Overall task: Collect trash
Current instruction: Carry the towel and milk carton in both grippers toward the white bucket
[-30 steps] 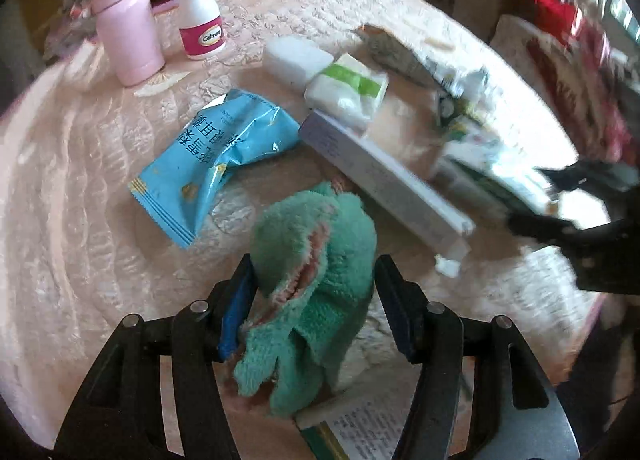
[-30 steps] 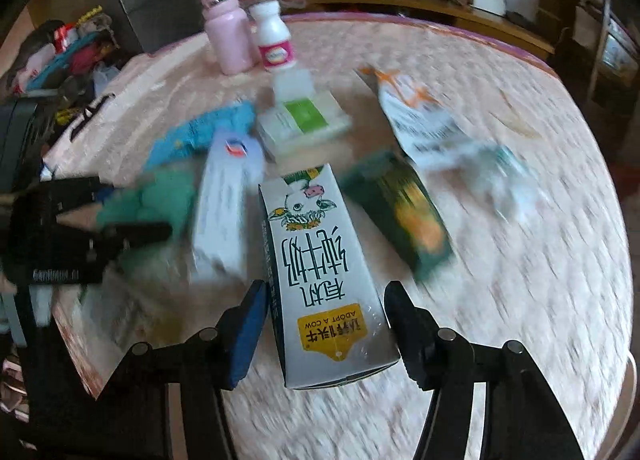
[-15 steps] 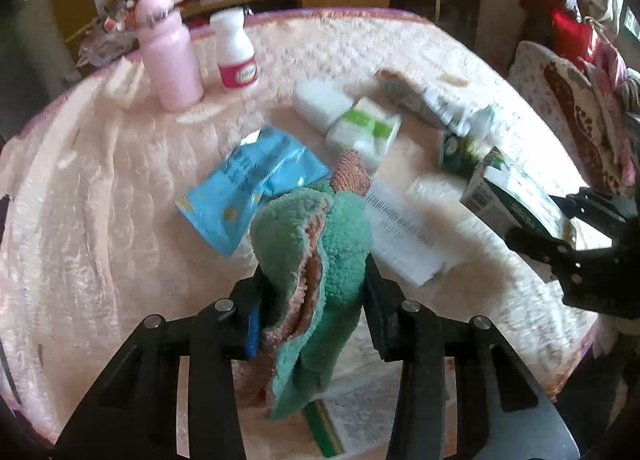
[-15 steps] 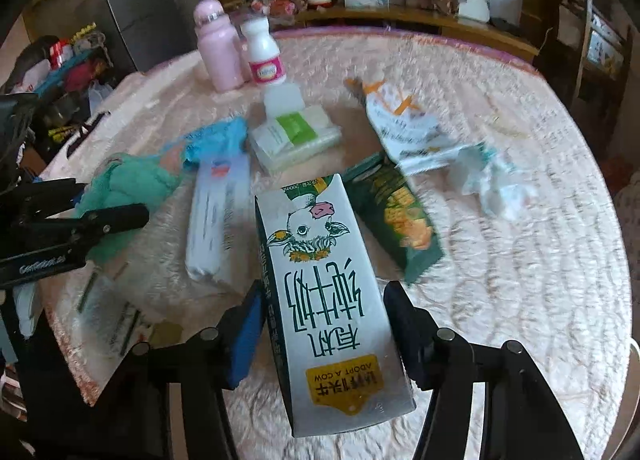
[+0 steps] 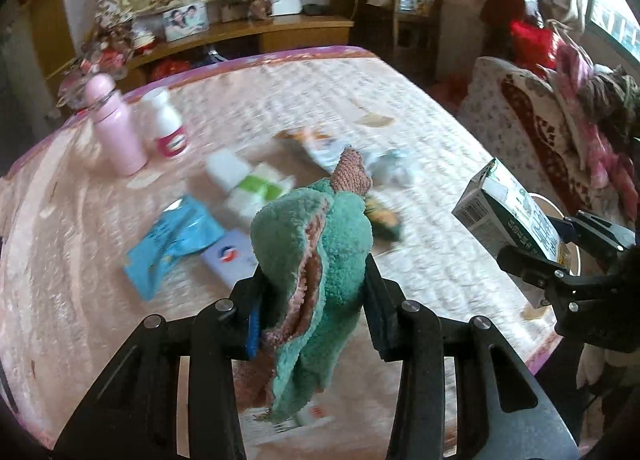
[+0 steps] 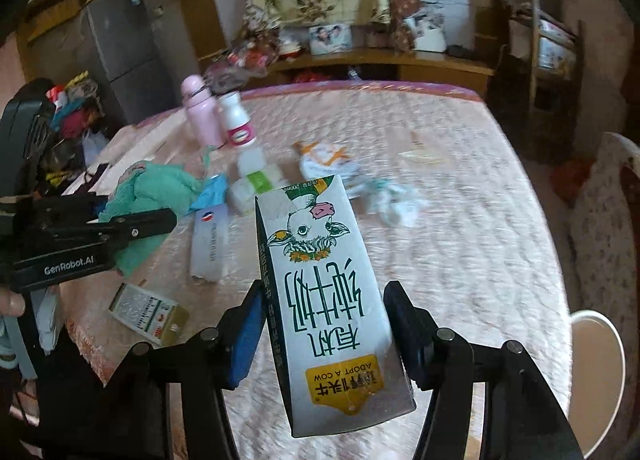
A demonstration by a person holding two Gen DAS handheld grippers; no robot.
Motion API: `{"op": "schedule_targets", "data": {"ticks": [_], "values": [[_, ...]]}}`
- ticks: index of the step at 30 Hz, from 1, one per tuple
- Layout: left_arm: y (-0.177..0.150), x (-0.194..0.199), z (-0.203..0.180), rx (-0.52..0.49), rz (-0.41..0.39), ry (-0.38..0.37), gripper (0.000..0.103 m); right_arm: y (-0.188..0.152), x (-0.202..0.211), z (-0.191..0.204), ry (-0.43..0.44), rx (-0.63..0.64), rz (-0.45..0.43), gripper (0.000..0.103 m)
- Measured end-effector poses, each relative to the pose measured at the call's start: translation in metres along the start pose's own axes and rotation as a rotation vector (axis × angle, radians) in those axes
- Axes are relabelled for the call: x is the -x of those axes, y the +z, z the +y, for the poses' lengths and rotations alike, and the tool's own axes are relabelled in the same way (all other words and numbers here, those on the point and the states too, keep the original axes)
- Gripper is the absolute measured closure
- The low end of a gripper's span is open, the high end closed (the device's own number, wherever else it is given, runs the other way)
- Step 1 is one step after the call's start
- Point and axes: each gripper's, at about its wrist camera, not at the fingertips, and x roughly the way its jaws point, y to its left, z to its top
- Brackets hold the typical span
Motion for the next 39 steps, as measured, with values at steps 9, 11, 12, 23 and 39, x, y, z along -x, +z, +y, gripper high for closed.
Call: {"op": "schedule_targets", "data": {"ticks": [9,11,12,23,39], "values": [[0.022,-0.008,-0.074,-0.053,-0.011,-0.100,0.064,-0.018,0.043,-0.060,-0.088,-0.089,-0.039,0.046],[0.027,-0.011,-0.091,-0.068,-0.009,-0.122,0.064,-0.022,0.051,-0.072,-0.115,-0.102,-0.045,0.046],[0.028,-0.012,-0.097,-0.075,-0.011,-0.126,0.064,-0.026,0.057,-0.080,-0.130,-0.113,-0.049,0.046],[0.039,-0.032,-0.172,-0.145,0.008,-0.209,0.064,-0.055,0.092,-0.148,-0.222,-0.234,-0.053,0.050],[0.039,-0.063,-0.200,-0.163,0.064,-0.222,0.064,-0.095,0.073,-0.193,-0.138,-0.382,0.037,0.046]]}}
